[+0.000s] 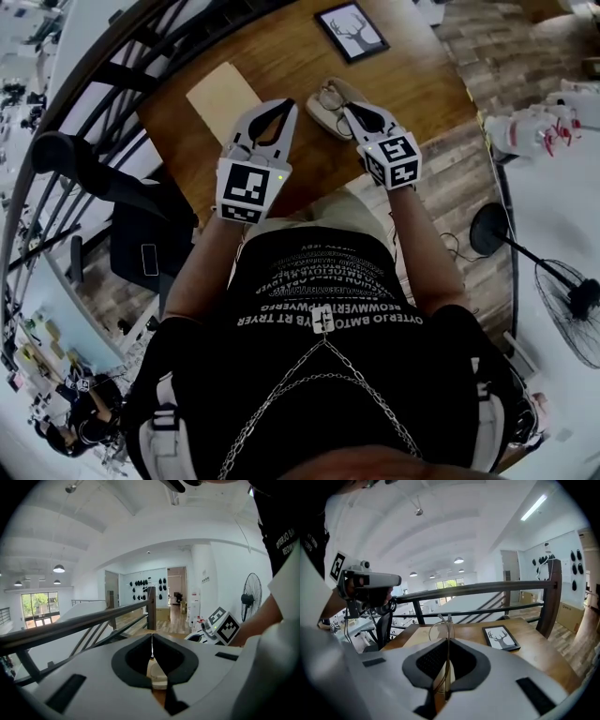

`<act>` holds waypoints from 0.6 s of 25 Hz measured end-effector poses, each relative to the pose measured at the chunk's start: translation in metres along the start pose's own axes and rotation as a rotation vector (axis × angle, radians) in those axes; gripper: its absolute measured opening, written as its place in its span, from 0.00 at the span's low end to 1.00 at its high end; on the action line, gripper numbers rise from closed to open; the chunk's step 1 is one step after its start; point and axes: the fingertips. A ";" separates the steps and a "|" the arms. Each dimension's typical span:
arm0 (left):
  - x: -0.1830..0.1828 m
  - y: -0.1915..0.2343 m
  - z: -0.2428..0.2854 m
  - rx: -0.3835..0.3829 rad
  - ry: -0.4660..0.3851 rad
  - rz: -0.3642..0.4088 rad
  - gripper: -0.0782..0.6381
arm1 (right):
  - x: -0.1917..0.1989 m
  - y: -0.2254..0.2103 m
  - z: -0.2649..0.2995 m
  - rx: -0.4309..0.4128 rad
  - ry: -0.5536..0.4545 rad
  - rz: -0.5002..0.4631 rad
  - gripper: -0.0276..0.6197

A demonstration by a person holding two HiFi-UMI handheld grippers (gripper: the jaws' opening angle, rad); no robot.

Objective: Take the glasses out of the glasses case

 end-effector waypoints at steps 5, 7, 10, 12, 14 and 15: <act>-0.006 0.003 -0.006 -0.020 -0.011 -0.004 0.15 | -0.023 0.009 -0.022 0.004 -0.072 0.000 0.09; -0.010 0.003 -0.010 -0.027 -0.020 -0.002 0.15 | -0.033 0.012 -0.032 -0.003 -0.107 0.020 0.09; -0.012 0.002 -0.017 -0.037 -0.028 -0.010 0.15 | -0.048 0.018 -0.048 -0.001 -0.154 0.018 0.09; -0.014 0.000 -0.021 -0.040 -0.029 -0.007 0.15 | -0.058 0.022 -0.058 0.001 -0.185 0.009 0.09; -0.017 -0.001 -0.023 -0.042 -0.034 0.001 0.15 | -0.068 0.024 -0.069 0.004 -0.216 0.002 0.09; -0.019 -0.001 -0.024 -0.044 -0.039 0.003 0.15 | -0.072 0.026 -0.074 0.005 -0.230 -0.003 0.09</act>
Point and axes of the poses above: the fingertips, and each gripper's own axes: z forward along the fingers, y to its left, x out of its underside, and after that the axes turned 9 degrees about z, right-handed
